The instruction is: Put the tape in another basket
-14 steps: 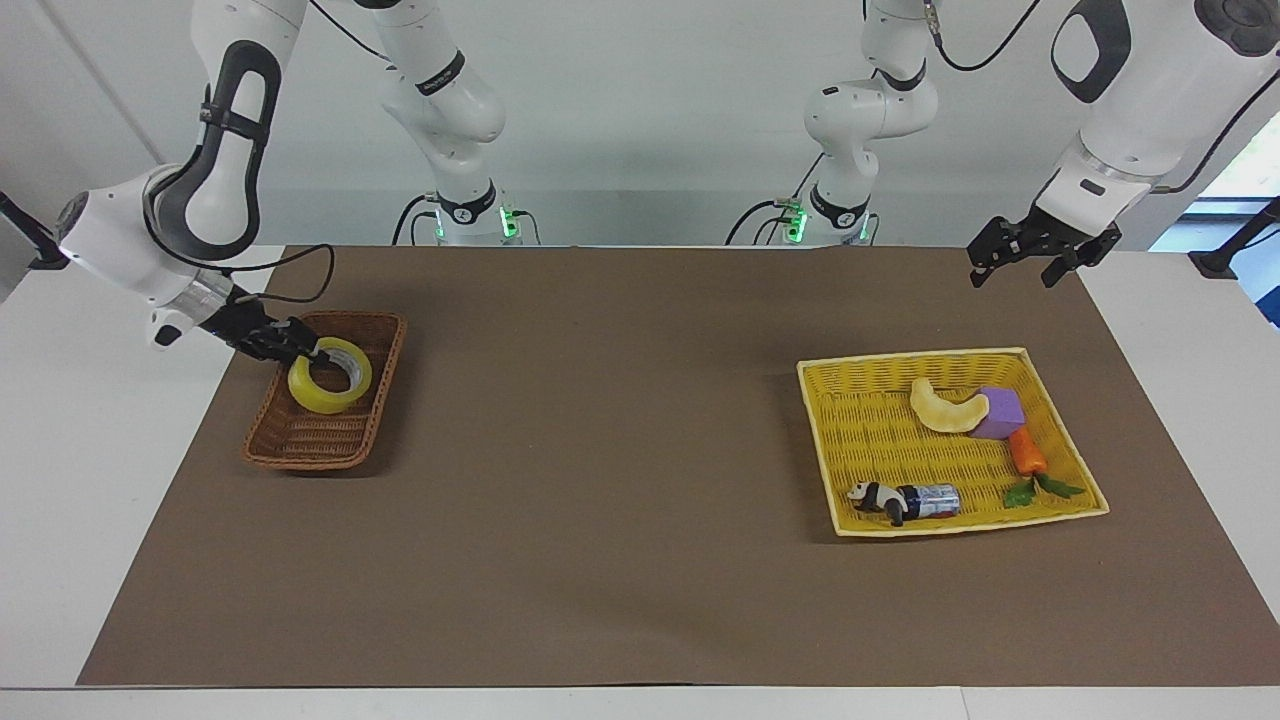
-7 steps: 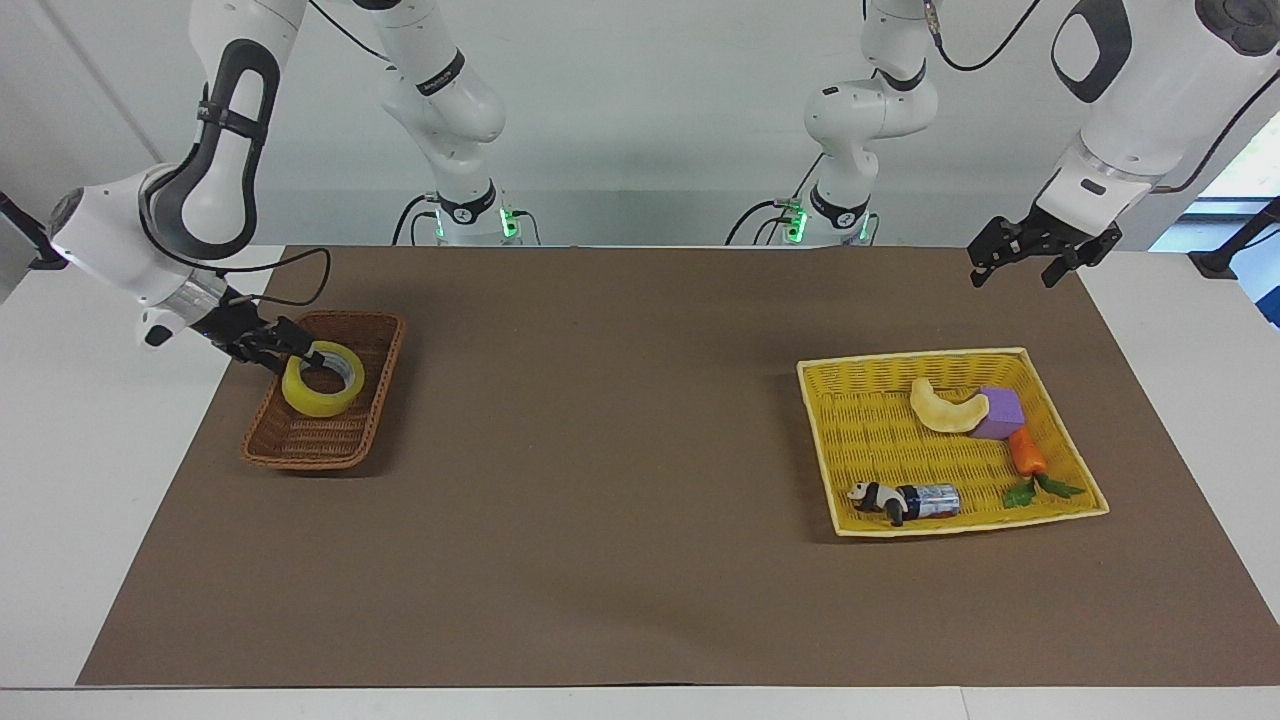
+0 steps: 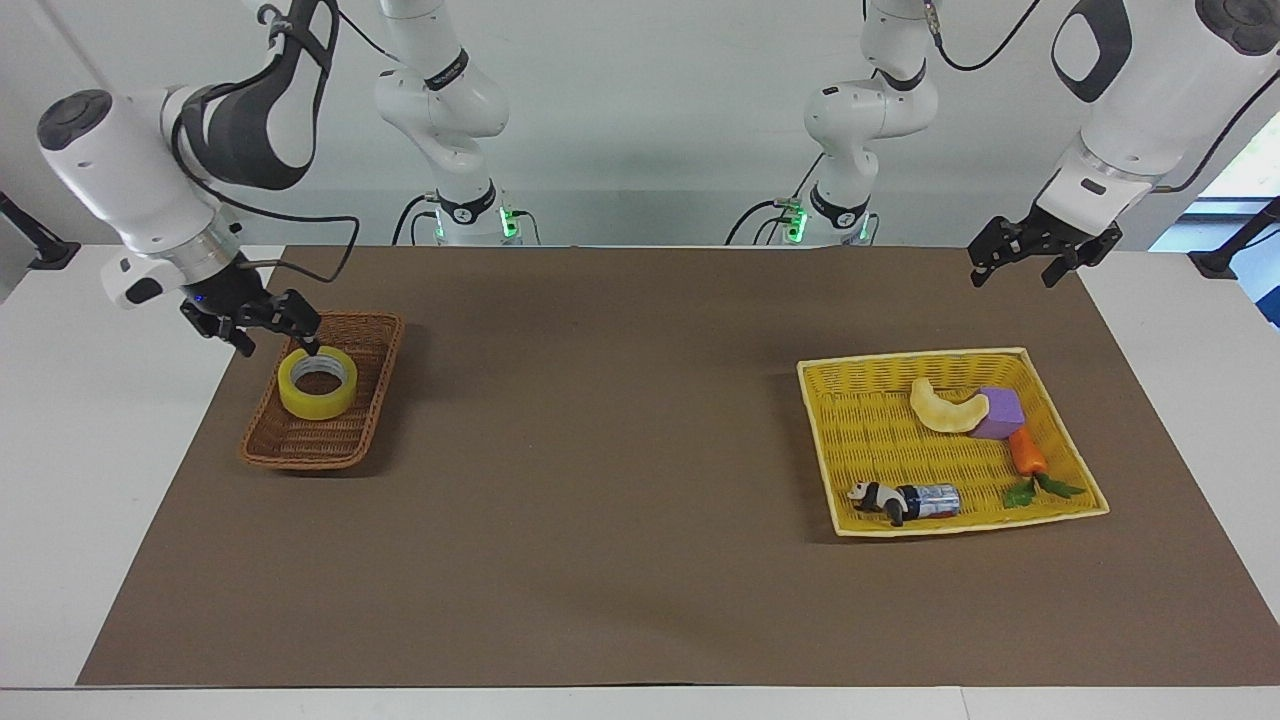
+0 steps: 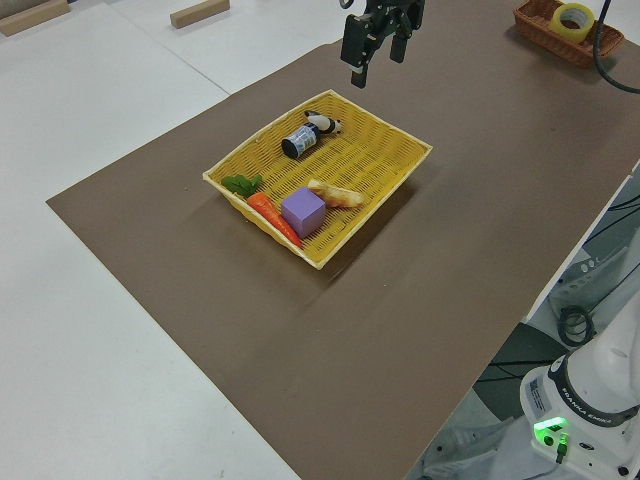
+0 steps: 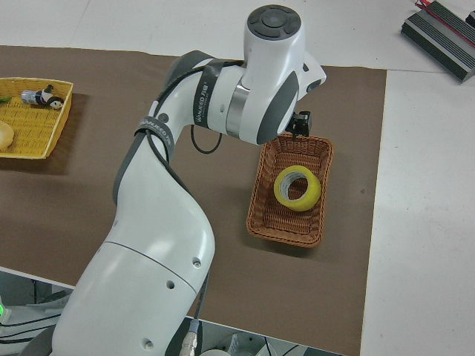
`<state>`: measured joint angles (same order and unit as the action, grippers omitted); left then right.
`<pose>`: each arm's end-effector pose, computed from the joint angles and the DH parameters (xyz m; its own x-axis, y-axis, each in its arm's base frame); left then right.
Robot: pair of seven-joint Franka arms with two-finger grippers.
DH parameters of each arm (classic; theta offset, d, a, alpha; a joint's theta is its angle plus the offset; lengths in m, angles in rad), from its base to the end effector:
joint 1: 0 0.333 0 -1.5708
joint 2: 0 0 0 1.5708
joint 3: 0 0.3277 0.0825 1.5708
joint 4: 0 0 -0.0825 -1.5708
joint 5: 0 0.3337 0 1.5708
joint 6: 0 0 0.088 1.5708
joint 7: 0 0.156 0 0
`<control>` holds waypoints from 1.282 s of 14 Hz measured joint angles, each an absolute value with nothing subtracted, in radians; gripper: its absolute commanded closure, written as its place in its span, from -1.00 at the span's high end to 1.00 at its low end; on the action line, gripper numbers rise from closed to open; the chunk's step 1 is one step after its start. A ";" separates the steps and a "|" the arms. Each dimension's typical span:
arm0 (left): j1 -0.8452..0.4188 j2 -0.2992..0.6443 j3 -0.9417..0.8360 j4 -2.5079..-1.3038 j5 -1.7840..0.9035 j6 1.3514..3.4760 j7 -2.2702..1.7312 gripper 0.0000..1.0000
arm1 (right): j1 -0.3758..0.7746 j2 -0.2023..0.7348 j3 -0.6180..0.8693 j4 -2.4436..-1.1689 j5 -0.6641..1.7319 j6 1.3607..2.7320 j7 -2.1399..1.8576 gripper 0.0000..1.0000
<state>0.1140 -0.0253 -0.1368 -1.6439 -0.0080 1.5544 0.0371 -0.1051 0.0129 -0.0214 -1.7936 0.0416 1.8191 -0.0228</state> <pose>0.4891 -0.0132 0.5677 0.9962 -0.0597 -0.0642 -0.0594 -0.9982 0.0069 0.5170 -0.0603 0.5071 0.9934 -0.1137 0.0133 -0.1131 -0.9928 -0.0399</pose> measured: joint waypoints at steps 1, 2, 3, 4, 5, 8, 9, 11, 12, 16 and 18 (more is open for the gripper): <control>0.114 -0.025 -0.137 -1.644 -0.008 1.554 0.037 1.00 | -0.059 -0.010 -0.019 -1.791 0.020 1.795 0.046 1.00; 0.114 -0.025 -0.137 -1.644 -0.008 1.554 0.037 1.00 | -0.018 -0.030 -0.017 -1.791 0.007 1.779 0.107 1.00; 0.114 -0.025 -0.137 -1.644 -0.008 1.554 0.037 1.00 | 0.015 -0.048 -0.015 -1.790 0.002 1.762 0.163 1.00; 0.114 -0.025 -0.137 -1.644 -0.008 1.554 0.037 1.00 | 0.037 -0.064 -0.013 -1.782 -0.001 1.742 0.205 1.00; 0.114 -0.025 -0.137 -1.644 -0.008 1.554 0.037 1.00 | 0.052 -0.076 -0.012 -1.759 -0.001 1.706 0.238 1.00; 0.114 -0.025 -0.137 -1.644 -0.008 1.554 0.037 1.00 | 0.063 -0.090 -0.010 -1.604 -0.001 1.555 0.280 1.00; 0.114 -0.025 -0.137 -1.644 -0.008 1.554 0.037 1.00 | 0.061 -0.092 -0.011 -1.570 -0.001 1.526 0.282 1.00; 0.114 -0.025 -0.137 -1.644 -0.008 1.554 0.037 1.00 | 0.056 -0.093 -0.020 -1.557 -0.001 1.503 0.284 1.00; 0.114 -0.025 -0.137 -1.644 -0.008 1.554 0.037 1.00 | 0.049 -0.091 -0.026 -1.558 -0.001 1.487 0.283 1.00; 0.114 -0.025 -0.137 -1.644 -0.008 1.554 0.037 1.00 | 0.032 -0.091 -0.036 -1.551 -0.001 1.457 0.213 1.00; 0.114 -0.025 -0.137 -1.644 -0.008 1.554 0.037 1.00 | 0.028 -0.095 -0.038 -1.536 -0.001 1.449 0.198 1.00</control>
